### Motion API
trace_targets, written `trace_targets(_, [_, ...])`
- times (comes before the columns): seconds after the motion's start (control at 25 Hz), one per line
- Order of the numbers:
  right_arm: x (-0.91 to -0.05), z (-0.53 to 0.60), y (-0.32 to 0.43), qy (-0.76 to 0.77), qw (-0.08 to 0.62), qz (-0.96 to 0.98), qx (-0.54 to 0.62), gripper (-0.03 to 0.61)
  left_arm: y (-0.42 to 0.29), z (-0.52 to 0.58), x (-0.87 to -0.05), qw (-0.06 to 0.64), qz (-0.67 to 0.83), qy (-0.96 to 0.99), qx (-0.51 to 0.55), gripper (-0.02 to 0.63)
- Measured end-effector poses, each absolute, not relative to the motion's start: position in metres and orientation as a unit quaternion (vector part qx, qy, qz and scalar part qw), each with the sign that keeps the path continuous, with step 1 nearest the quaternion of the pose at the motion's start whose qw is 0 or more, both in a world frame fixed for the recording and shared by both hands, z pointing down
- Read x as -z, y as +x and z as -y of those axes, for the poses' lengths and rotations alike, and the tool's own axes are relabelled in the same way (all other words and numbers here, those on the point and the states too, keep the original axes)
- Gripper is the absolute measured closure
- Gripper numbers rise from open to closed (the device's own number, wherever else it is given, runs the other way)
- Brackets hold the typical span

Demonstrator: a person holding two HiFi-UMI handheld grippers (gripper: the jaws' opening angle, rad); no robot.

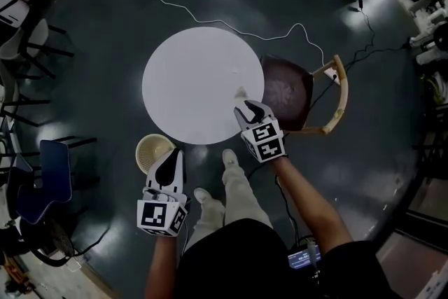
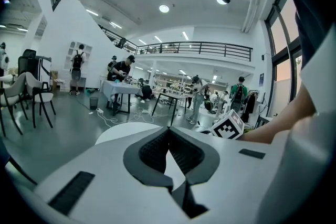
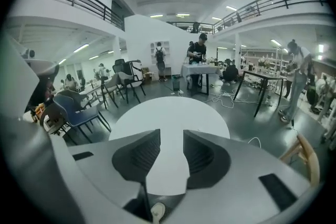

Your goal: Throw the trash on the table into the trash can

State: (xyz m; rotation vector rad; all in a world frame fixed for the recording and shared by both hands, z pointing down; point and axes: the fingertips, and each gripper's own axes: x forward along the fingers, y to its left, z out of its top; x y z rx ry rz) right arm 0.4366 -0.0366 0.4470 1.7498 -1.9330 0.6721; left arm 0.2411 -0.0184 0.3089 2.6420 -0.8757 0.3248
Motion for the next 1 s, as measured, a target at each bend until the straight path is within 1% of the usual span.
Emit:
trace_targets(0.12, [-0.476,0.044,0.45,0.634,0.237,0.688,-0.261,0.415,0.247,0.022,-0.322,0.176,0.308,0.926,-0.126,0.606])
trace_targets(0.32, [-0.523,0.063,0.477,0.631,0.265,0.671,-0.284,0.38,0.263,0.032,-0.341,0.187,0.311,0.921,-0.139,0.606])
trace_targets(0.48, [-0.554,0.077,0.495,0.625,0.296,0.662,-0.287,0.376,0.272,0.04,-0.356,0.194,0.321,0.915,-0.147,0.606])
trace_targets(0.68, [-0.589,0.089,0.5,0.612,0.317,0.659,-0.3,0.374,0.272,0.048,-0.377,0.201,0.332,0.907,-0.161,0.606])
trace_targets(1.0, [-0.62,0.102,0.508,0.613,0.313,0.654,-0.314,0.374,0.28,0.059,-0.399,0.21,0.336,0.902,-0.173,0.606])
